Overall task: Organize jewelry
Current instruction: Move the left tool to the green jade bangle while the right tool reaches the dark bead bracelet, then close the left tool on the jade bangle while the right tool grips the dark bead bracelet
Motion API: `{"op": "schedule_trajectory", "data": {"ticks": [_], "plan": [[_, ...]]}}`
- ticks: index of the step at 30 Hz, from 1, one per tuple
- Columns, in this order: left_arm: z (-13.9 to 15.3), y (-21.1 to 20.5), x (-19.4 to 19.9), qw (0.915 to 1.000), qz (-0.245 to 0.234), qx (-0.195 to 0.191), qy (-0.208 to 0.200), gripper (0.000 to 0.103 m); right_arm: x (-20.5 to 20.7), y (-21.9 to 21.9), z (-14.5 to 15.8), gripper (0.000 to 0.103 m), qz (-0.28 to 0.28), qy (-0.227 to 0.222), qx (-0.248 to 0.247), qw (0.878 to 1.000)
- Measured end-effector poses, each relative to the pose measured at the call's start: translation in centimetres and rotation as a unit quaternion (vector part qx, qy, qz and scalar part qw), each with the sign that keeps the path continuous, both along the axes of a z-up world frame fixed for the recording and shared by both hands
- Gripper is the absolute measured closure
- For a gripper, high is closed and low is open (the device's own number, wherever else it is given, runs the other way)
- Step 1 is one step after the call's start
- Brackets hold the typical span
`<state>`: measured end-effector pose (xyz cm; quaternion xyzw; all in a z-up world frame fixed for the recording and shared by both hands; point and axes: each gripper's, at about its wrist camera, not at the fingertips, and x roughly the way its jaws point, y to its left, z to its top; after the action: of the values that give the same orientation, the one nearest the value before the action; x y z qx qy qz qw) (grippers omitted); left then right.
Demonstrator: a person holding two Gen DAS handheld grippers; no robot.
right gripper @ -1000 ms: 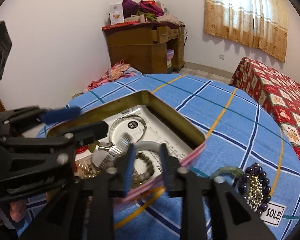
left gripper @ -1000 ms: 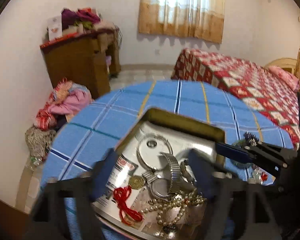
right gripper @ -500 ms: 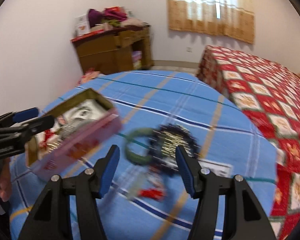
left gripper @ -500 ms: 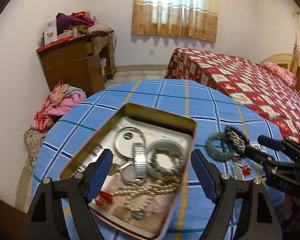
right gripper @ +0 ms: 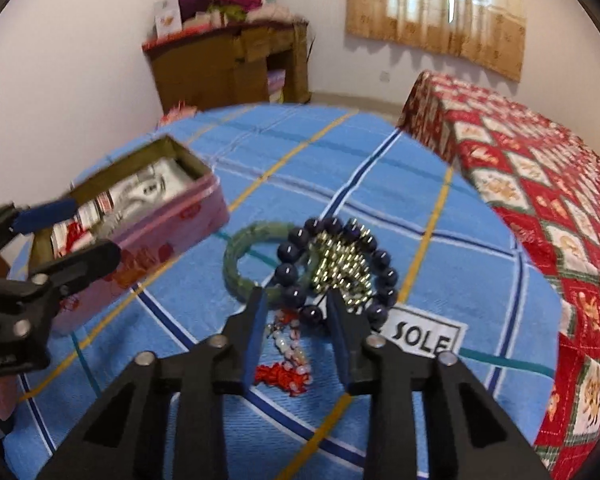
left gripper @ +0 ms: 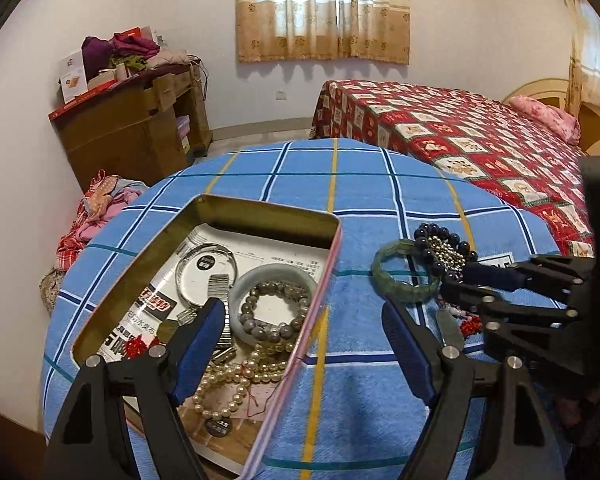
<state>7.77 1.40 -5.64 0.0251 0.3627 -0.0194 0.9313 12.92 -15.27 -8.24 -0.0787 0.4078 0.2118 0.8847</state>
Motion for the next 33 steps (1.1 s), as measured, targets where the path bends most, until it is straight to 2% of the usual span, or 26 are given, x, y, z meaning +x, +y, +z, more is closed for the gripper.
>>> {"op": "schedule_trajectory", "data": {"ticks": [4, 6, 14, 23, 26, 31, 33], "plan": [[-0.1, -0.4, 0.0, 1.0000, -0.007, 0.002, 0.001, 0.022, 0.2, 0.2, -0.2, 0.080, 0.002, -0.001, -0.017, 1.000], [-0.1, -0.5, 0.0, 0.9999, -0.011, 0.004, 0.000, 0.022, -0.2, 0.0, 0.1, 0.088, 0.001, -0.010, -0.009, 1.000], [0.4, -1.7, 0.1, 0.9994, -0.028, 0.013, -0.013, 0.023, -1.6, -2.1, 0.8, 0.088, -0.045, -0.039, -0.001, 0.998], [0.4, -6.0, 1.0, 0.9947, -0.092, 0.039, -0.021, 0.023, -1.7, -4.3, 0.3, 0.088, -0.085, -0.034, -0.002, 0.996], [-0.5, -7.4, 1.9, 0.9922, -0.116, 0.047, -0.007, 0.031, -1.7, -4.5, 0.1, 0.088, -0.087, -0.033, 0.003, 0.996], [-2.0, -8.5, 4.1, 0.9903, -0.131, 0.037, 0.029, 0.054, -1.6, -4.9, 0.1, 0.088, -0.088, -0.032, 0.016, 0.995], [-2.4, -8.8, 4.7, 0.9895, -0.136, 0.031, 0.038, 0.057, -1.7, -4.9, 0.0, 0.088, -0.088, -0.031, 0.018, 0.995]]}}
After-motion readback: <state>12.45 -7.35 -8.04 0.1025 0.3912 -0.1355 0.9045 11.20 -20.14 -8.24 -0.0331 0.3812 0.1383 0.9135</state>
